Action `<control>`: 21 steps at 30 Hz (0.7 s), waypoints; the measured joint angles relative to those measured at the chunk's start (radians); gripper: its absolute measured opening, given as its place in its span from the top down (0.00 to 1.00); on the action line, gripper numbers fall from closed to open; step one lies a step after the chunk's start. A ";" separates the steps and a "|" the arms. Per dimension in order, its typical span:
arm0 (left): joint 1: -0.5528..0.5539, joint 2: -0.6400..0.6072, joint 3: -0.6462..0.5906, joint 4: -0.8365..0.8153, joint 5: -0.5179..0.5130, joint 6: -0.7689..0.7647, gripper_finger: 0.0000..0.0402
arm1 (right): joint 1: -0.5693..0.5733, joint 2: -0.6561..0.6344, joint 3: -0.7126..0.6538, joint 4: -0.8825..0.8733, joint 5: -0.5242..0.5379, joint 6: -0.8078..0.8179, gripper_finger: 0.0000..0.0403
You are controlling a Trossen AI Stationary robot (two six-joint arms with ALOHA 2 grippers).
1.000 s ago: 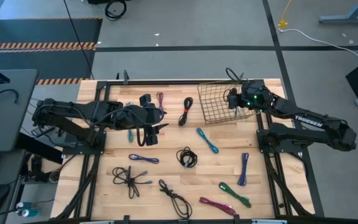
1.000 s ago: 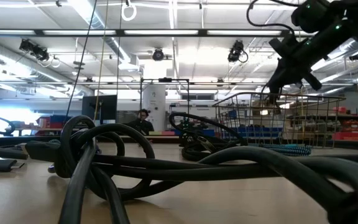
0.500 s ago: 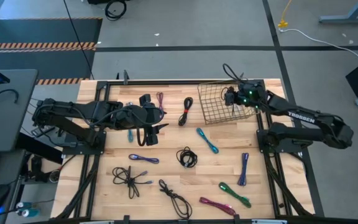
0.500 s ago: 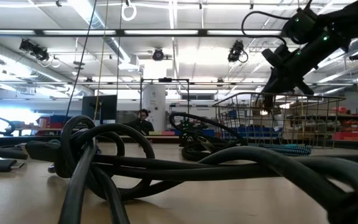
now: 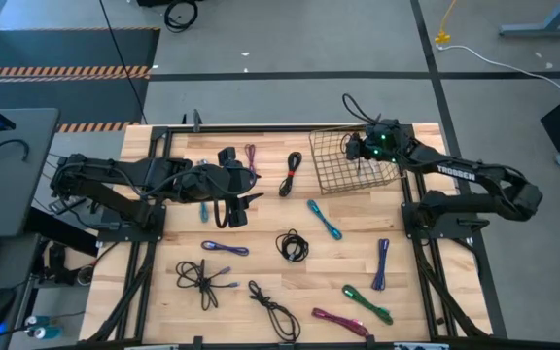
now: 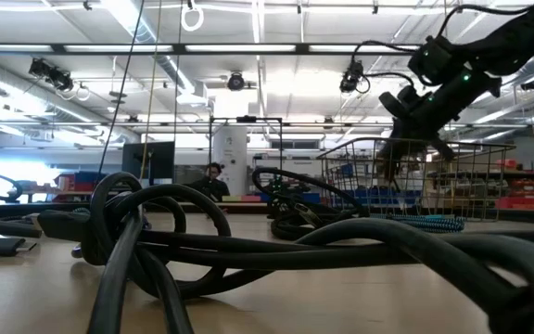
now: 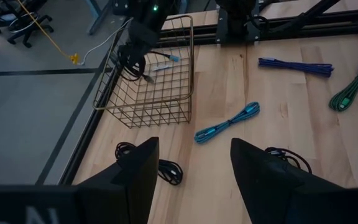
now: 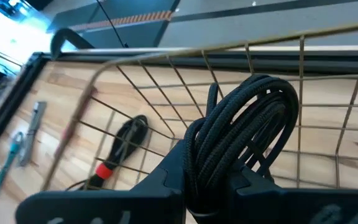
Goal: Pick and place USB-C Cables
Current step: Put the black charger cable into the wire basket
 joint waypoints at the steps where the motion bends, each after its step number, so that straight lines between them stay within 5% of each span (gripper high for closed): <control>1: 0.000 0.000 0.000 0.000 0.000 0.000 0.49 | 0.000 0.013 0.000 0.005 -0.003 -0.001 0.90; 21: 0.000 0.000 0.000 0.000 0.000 -0.001 0.49 | 0.024 0.210 0.001 0.144 -0.078 -0.039 0.90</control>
